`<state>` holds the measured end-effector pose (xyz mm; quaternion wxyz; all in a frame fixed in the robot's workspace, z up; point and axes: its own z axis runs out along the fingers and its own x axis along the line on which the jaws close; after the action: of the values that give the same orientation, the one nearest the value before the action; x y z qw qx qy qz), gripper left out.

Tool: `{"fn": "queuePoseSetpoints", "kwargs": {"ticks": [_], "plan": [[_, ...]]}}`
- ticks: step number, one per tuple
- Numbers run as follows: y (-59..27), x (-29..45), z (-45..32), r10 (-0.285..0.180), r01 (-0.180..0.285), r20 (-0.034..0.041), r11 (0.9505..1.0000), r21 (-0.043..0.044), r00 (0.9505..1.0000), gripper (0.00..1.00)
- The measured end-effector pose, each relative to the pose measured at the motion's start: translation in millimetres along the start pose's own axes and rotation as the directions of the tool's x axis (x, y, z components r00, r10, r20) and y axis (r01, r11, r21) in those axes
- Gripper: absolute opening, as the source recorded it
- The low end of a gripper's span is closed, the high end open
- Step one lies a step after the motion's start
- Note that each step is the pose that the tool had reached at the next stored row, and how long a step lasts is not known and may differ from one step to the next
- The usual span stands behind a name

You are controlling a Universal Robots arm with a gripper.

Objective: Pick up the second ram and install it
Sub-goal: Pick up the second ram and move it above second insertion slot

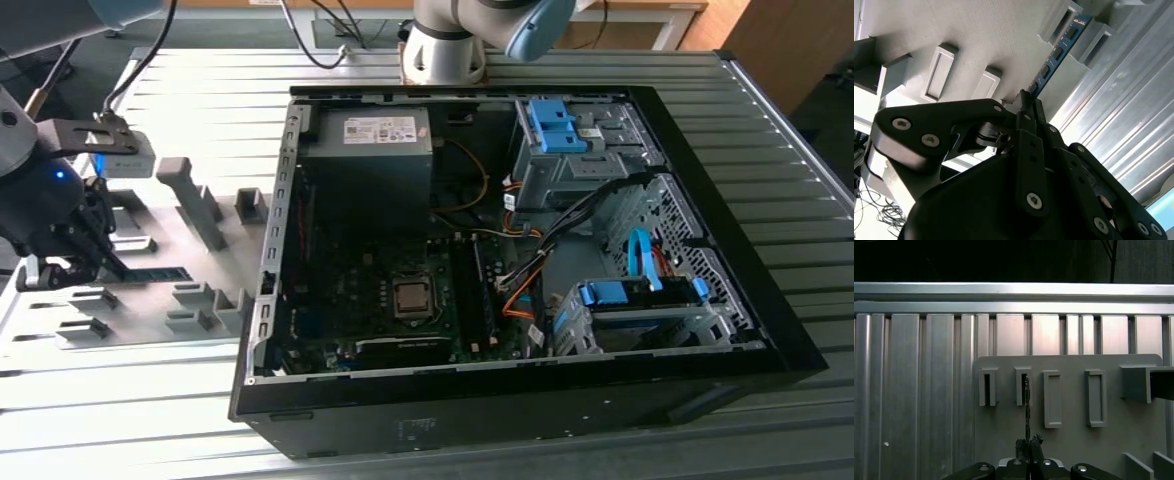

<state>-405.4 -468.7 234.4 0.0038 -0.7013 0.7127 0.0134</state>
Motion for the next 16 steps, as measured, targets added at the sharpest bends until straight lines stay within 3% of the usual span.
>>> {"fn": "queuePoseSetpoints", "kwargs": {"ticks": [8,16], "plan": [[0.0,0.0,-0.9,0.0,0.0,-0.0002,1.0,-0.0002,1.0,0.14],[0.1,-0.2,-8.9,0.0,0.0,0.0,1.0,0.0,1.0,0.14]]}}
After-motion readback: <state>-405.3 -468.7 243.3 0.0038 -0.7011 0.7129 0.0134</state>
